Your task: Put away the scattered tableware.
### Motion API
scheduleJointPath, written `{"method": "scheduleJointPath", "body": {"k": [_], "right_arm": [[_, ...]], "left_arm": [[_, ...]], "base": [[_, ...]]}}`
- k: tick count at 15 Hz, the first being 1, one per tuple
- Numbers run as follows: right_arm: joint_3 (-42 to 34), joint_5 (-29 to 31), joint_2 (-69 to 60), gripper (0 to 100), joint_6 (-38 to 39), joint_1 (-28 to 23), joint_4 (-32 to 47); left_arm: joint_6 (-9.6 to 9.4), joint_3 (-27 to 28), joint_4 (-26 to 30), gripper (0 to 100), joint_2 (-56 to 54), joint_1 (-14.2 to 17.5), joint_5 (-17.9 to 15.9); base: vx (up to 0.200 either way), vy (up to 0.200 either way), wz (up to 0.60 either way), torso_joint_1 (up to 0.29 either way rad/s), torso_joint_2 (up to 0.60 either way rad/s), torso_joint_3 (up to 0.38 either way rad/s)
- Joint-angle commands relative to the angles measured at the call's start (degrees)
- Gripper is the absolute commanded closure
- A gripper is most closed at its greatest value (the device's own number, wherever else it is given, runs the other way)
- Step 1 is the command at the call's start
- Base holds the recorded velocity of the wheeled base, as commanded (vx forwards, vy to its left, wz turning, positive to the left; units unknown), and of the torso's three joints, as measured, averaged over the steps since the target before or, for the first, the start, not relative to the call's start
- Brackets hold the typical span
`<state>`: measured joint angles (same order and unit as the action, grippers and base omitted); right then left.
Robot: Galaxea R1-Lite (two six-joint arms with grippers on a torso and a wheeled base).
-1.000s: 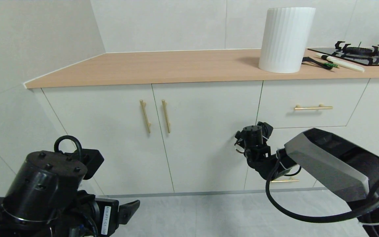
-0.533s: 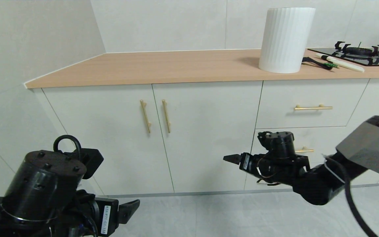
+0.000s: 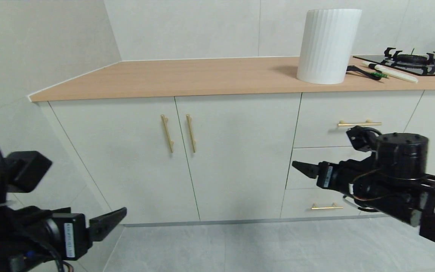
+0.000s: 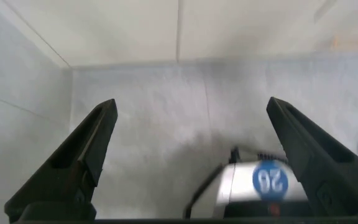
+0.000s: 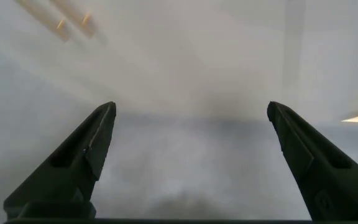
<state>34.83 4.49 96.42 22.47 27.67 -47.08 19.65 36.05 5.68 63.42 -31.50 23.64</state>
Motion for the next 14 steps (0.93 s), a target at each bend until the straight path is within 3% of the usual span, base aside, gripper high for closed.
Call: {"method": "scheduleJointPath", "body": {"k": [1, 4, 5, 7, 8, 11, 14], "right_arm": [[-10.39, 7.73, -16.96, 0, -7.35, 0.19, 0.06], [-17.16, 12.83, -32.26, 0, -11.39, -0.87, 0.5], [-19.54, 13.27, -39.73, 0, -14.29, -3.94, 1.73], [-23.14, 13.27, -51.33, 0, -21.41, -11.32, 6.21], [-23.75, 13.09, -59.15, 0, -24.58, -15.81, 10.17], [-21.12, 13.09, -77.96, 0, -30.99, -22.22, 24.32], [-20.06, 11.25, -88.51, 0, -35.21, -25.3, 29.41]], "left_arm": [[-2.51, -1.59, -0.06, 0, -12.53, 6.36, 0.01], [-9.46, -5.29, -0.06, 0, -25.89, 9.62, -0.26], [-12.88, -7.04, 0.03, 0, -31.6, 12.78, -0.35], [-17.98, -9.07, 0.21, 0, -40.12, 15.68, -0.35], [-19.56, -10.03, 0.3, 0, -43.99, 17.88, -0.52], [-21.94, -11.88, 0.3, 0, -51.11, 21.13, -0.52], [-23.08, -12.05, 0.3, 0, -56.3, 24.65, -0.61]], "base": [[0.0, 0.0, 0.0, 0.0, 0.0, 0.0], [0.0, 0.0, 0.0, 0.0, 0.0, 0.0], [0.0, 0.0, 0.0, 0.0, 0.0, 0.0], [0.0, 0.0, 0.0, 0.0, 0.0, 0.0], [0.0, 0.0, 0.0, 0.0, 0.0, 0.0], [0.0, 0.0, 0.0, 0.0, 0.0, 0.0], [0.0, 0.0, 0.0, 0.0, 0.0, 0.0]]}}
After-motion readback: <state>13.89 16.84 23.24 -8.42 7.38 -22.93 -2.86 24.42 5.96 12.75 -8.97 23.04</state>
